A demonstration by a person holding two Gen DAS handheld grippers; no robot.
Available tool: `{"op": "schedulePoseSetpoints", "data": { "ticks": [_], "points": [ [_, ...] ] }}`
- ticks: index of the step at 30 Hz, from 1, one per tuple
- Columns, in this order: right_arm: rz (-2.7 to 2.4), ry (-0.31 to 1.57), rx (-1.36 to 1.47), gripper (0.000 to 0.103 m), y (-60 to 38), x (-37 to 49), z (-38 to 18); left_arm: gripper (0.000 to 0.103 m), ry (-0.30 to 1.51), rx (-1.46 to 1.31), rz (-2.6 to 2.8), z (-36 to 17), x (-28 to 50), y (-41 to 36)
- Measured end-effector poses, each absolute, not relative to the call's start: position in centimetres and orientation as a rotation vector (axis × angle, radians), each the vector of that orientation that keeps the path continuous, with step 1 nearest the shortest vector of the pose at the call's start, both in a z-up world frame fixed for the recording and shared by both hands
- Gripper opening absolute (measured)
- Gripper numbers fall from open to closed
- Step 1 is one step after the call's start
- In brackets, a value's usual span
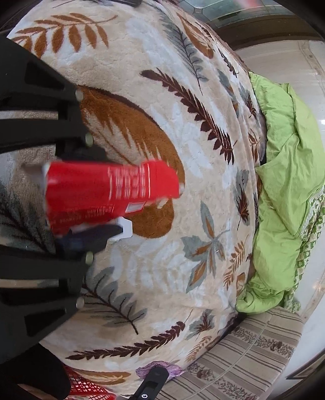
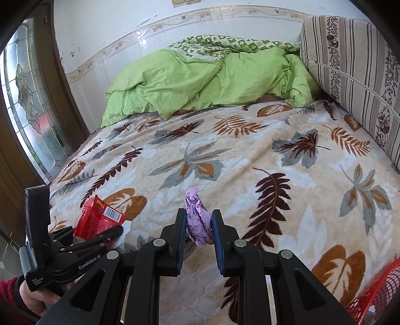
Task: Collect trash
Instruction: 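Lift the red wrapper and purple scrap off the bed with both grippers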
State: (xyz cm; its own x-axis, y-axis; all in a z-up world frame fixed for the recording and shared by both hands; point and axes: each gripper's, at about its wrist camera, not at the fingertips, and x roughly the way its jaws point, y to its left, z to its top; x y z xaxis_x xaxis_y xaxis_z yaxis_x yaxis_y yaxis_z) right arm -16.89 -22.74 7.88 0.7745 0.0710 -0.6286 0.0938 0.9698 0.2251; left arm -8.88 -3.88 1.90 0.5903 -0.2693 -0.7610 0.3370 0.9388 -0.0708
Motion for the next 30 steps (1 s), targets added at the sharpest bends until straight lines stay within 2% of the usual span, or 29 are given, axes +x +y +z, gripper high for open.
{"op": "schedulePoseSetpoints", "data": {
  "ticks": [1,4,5,17,30],
  "points": [
    [-0.012,0.686,0.252,0.021,-22.7,-16.9,7.9,0.026,0.872,0.068,-0.359,2.0,-8.8,-3.7],
    [-0.014,0.687,0.25,0.021,-22.7,-16.9,7.9,0.019,0.862,0.053,-0.362,2.2,-8.8,-3.5],
    [-0.012,0.687,0.249,0.021,-22.7,-16.9,7.9,0.01,0.848,0.057,-0.366,2.4,-9.0,-3.5],
    [-0.007,0.684,0.22,0.021,-21.9,-16.7,7.9,0.012,0.655,0.197,-0.374,5.7,-12.6,-5.7],
    [0.019,0.691,0.263,0.021,-21.2,-17.7,8.5,0.012,0.681,0.148,-0.387,7.7,-13.1,-5.6]
  ]
}}
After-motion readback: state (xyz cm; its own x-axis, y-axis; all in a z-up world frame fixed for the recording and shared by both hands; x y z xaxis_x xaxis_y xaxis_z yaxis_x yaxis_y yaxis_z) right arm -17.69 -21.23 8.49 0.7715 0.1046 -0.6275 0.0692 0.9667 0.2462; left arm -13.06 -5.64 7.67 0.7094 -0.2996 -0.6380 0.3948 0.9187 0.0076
